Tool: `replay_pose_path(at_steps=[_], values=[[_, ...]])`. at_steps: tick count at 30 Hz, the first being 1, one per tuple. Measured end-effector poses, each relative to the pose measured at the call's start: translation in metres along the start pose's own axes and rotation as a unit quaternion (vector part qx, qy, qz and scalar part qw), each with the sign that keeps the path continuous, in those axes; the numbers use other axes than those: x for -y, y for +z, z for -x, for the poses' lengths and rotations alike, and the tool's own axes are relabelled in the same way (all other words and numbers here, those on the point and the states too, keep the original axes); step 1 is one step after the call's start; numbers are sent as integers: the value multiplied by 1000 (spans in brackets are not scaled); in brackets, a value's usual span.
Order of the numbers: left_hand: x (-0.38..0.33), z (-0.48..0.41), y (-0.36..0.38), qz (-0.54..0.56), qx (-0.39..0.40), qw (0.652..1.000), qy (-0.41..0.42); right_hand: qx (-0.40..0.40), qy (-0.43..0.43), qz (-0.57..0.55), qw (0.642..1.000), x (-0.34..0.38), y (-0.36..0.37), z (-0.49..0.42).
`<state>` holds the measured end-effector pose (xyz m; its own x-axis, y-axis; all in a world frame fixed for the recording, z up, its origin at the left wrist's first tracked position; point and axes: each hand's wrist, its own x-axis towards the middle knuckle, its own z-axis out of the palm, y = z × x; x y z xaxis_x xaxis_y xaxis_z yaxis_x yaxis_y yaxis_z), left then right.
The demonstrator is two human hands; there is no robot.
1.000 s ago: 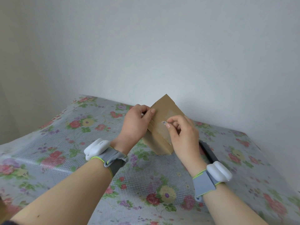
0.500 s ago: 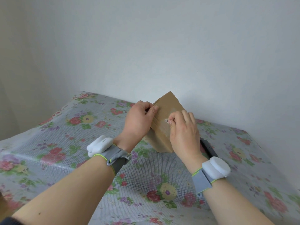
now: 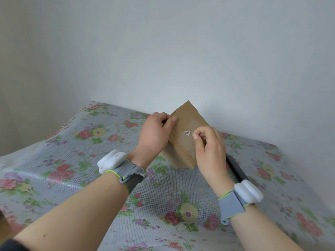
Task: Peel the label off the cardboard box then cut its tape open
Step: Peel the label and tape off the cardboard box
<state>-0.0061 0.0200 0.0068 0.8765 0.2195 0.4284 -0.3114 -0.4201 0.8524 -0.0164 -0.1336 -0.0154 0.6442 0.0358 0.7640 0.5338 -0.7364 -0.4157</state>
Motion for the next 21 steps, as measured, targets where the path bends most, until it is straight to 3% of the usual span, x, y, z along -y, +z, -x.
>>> replay_pose_path(at_steps=[14,21], values=[[-3,0,1,-25,-7,1000,8,61,-53,103,991,5,1,-9],[-1,-1,0,-23,-11,1000,-8,85,-37,38,995,13,-7,-1]])
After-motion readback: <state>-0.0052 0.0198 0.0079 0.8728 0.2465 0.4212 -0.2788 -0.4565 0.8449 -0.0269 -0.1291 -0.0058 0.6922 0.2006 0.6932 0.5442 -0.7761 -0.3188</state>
